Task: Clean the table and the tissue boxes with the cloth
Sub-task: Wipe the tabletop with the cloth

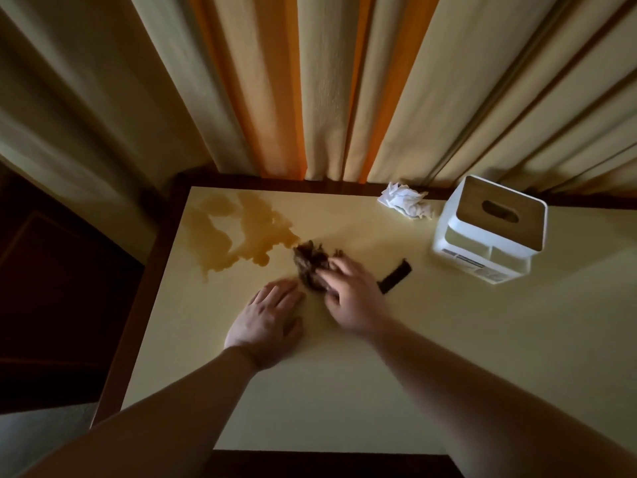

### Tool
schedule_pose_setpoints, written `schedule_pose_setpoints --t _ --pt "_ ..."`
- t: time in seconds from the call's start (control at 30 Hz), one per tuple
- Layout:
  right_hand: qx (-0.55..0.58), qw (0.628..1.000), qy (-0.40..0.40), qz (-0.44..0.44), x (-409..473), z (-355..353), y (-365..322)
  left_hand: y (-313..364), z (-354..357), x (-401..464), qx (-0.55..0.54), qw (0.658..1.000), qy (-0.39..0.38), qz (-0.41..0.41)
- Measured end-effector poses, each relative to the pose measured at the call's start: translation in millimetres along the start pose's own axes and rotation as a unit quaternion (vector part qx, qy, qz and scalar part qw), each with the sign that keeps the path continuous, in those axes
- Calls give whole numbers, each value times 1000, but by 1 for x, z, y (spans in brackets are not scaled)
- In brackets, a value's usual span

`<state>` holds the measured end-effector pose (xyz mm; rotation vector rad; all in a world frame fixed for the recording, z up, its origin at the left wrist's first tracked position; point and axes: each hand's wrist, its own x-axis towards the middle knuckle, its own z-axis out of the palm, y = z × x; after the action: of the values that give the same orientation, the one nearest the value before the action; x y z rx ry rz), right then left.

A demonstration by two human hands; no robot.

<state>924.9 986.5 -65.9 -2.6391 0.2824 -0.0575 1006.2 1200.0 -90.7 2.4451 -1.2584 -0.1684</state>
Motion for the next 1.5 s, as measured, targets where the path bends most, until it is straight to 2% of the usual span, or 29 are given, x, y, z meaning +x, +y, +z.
schedule_pose_setpoints --t 0.1,0.23,0.33,0.5,0.63,0.8,0.9,1.03,1.17,1.33,1.43,1.5 --pt "-15 999 -18 30 -55 -9 14 1 -1 0 5 1000 -5 -7" --pt "-59 990 28 127 -88 -31 65 2 -2 1 -1 1000 -4 -10" --pt "-67 981 49 174 -65 -43 86 3 -2 1 1 1000 -5 -11" --pt "-68 980 70 176 9 -38 77 3 -3 1 0 1000 2 -9" --pt "-32 993 31 112 36 -23 32 3 -3 1 11 1000 -2 -4" --pt "3 1000 -21 -12 -8 -3 -1 7 -7 1 1 1000 -3 -1" --pt "-1 998 -50 -32 -46 -6 11 9 -10 1 -16 999 -20 -25" --pt "-17 1000 -2 -19 -69 -16 43 4 -16 -5 -41 998 -3 -44" --pt "-35 998 36 31 -38 -24 48 -21 -31 -22 -29 989 63 -130" --pt "-29 999 12 38 40 -17 16 -74 -57 -47 13 944 122 -306" --pt "15 1000 23 2 72 1 -31 -102 -70 -49 25 923 89 -373" --pt "43 999 8 -19 77 18 -65 -114 -72 -47 29 921 54 -386"
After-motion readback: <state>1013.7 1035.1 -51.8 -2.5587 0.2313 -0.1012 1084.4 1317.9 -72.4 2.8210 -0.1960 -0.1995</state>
